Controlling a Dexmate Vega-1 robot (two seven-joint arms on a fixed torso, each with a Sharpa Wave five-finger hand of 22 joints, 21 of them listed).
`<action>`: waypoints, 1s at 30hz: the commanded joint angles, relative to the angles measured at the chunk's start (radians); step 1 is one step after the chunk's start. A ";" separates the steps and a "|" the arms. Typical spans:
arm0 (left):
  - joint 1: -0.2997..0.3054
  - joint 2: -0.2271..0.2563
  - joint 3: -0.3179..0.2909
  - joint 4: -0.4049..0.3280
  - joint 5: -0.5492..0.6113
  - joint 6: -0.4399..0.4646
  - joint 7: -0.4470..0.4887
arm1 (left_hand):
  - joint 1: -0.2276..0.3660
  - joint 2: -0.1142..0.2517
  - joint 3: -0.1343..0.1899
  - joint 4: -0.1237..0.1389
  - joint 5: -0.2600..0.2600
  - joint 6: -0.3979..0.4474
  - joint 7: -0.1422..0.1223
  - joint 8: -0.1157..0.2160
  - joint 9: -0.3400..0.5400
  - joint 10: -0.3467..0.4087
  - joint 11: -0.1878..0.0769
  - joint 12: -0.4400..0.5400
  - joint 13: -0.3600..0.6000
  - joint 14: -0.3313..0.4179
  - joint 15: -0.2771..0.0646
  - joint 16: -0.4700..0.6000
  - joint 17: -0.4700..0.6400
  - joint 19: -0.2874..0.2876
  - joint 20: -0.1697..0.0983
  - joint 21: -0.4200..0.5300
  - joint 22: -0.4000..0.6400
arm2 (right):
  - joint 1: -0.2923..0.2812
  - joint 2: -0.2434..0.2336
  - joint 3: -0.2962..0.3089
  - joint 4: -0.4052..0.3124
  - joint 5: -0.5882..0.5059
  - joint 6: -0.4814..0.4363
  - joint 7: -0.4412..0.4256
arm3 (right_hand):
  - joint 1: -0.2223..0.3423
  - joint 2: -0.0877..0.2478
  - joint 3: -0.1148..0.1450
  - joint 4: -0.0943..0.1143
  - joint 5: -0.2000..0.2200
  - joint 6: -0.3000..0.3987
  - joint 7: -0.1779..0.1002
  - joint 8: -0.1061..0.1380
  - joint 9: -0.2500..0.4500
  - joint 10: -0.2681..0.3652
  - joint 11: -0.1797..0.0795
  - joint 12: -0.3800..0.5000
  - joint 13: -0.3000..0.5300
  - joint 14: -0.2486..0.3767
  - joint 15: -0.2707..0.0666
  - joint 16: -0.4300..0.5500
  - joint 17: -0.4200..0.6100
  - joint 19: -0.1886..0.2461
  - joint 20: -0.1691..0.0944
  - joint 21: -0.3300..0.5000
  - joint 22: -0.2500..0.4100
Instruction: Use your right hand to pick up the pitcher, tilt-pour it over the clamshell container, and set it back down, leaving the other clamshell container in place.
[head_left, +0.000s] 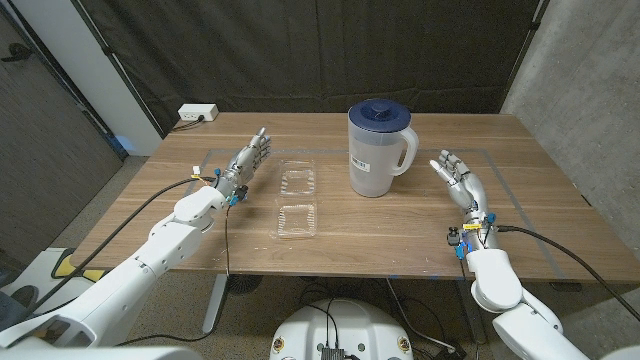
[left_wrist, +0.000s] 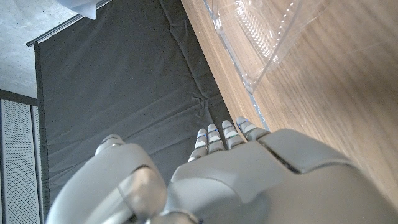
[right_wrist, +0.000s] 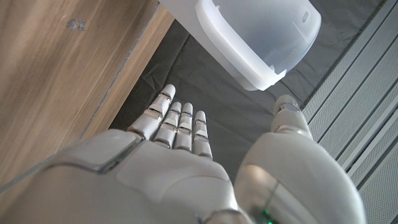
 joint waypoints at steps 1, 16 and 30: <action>-0.003 0.002 0.004 0.009 -0.003 -0.002 -0.018 | 0.005 0.003 -0.004 0.000 0.004 0.007 0.004 0.003 0.004 0.007 -0.001 -0.001 0.006 0.004 0.002 0.001 0.003 -0.002 0.003 -0.003 0.005 | -0.001 0.012 -0.025 -0.046 -0.120 -0.119 -0.067 | 0.019 -0.005 0.001 0.003 0.010 0.004 -0.003 0.003 0.002 0.010 -0.006 0.006 0.003 0.014 0.000 0.006 0.003 0.014 -0.036 0.002 0.002; 0.012 0.014 -0.015 0.021 -0.023 -0.008 -0.026 | 0.006 0.005 -0.009 0.000 0.003 0.009 0.002 0.001 0.004 0.008 -0.001 -0.003 0.006 0.002 0.000 -0.002 0.003 -0.008 0.009 -0.006 0.006 | 0.079 0.007 -0.086 -0.044 -0.175 -0.196 -0.086 | 0.040 -0.029 -0.013 0.013 0.019 -0.023 0.004 -0.007 0.005 0.007 -0.007 0.006 0.005 0.018 0.000 0.005 0.003 0.023 -0.033 0.002 0.004; 0.008 0.016 -0.019 0.040 -0.032 -0.004 -0.036 | 0.008 0.007 -0.012 0.001 0.003 0.012 0.002 0.000 0.004 0.008 -0.001 -0.005 0.006 0.000 0.001 -0.003 0.003 -0.011 0.013 -0.006 0.006 | 0.143 0.003 -0.126 -0.019 -0.179 -0.216 -0.097 | 0.069 -0.027 -0.024 0.028 0.036 0.004 0.009 0.006 0.011 0.044 -0.011 0.021 0.007 0.075 -0.021 0.019 0.006 0.088 -0.065 0.020 0.006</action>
